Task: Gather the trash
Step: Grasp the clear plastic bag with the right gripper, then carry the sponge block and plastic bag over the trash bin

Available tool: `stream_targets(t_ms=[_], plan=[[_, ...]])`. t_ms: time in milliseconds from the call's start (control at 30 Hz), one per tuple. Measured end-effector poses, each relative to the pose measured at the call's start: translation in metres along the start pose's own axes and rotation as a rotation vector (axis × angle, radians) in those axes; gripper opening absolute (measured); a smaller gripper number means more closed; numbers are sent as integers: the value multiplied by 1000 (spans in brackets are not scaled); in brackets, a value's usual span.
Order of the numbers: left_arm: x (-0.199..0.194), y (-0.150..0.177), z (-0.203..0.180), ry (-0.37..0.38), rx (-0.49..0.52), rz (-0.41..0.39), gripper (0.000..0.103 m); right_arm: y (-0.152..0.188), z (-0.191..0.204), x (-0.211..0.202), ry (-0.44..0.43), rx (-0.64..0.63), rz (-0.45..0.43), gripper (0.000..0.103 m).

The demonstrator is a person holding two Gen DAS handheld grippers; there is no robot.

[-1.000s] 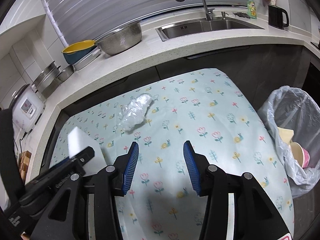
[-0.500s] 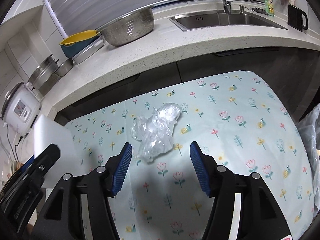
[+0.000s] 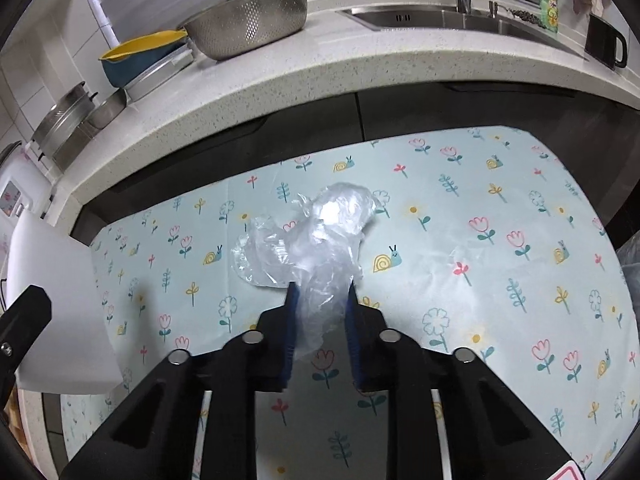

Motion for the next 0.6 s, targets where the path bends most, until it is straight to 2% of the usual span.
stream_targets(t_ms=[267, 600], plan=[[-28, 1, -19, 17, 18, -23, 43, -9, -9, -67, -53, 22, -94, 17], [-87, 17, -89, 92, 93, -61, 43, 2, -59, -165, -27, 39, -203, 17]])
Point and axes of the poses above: each gripper's, at about its wrist camera, not at the fingertips, and x roughly the way its jaws point, z to its left, y to its underside, the point moved 8 cm from there along x, roughly the way its jaws point, and after that the axes turned 7 degrees about -x, right-handed, at the moved point
